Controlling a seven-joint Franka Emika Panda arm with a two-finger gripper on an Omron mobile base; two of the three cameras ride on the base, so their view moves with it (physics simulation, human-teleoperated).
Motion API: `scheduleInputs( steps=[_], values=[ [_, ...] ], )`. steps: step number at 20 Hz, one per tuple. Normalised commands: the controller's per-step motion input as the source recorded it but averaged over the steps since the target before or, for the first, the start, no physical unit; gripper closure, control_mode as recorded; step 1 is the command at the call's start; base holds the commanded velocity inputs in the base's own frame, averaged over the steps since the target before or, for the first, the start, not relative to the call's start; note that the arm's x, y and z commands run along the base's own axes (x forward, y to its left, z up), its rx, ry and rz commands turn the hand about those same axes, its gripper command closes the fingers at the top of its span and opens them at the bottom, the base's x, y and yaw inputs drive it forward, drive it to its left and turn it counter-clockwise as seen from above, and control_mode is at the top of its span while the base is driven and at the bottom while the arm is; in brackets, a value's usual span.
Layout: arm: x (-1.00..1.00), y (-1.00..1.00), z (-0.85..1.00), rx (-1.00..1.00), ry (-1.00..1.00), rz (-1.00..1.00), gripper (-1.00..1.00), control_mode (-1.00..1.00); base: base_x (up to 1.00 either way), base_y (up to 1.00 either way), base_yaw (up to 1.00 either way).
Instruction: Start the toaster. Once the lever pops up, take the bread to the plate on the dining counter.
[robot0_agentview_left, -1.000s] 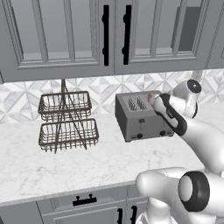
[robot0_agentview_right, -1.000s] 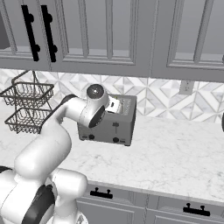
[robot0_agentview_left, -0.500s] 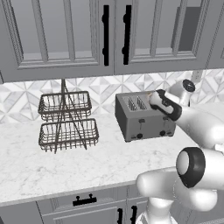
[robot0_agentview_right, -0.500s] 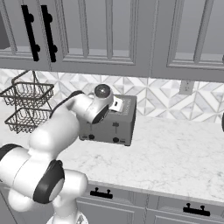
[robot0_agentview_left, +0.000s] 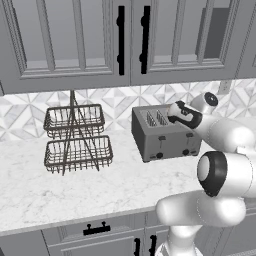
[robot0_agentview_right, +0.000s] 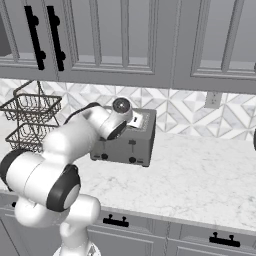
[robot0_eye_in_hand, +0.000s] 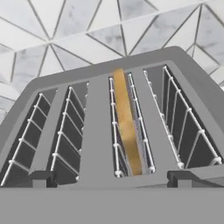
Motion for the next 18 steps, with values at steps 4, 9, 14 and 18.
scheduleInputs(
  steps=[4, 9, 14, 18],
  values=[
    [0.14, -0.14, -0.17, 0.0, 0.0, 0.0, -1.0, -1.0, 0.0, 0.0, 0.0],
    [0.19, -0.12, -0.09, 0.0, 0.0, 0.0, -1.0, -1.0, 0.0, 0.0, 0.0],
    [0.23, -0.01, -0.03, 0.0, 0.0, 0.0, -1.0, -1.0, 0.0, 0.0, 0.0],
    [0.2, 0.0, -0.03, 0.0, 0.0, 0.0, -1.0, -1.0, 0.0, 0.0, 0.0]
  ],
)
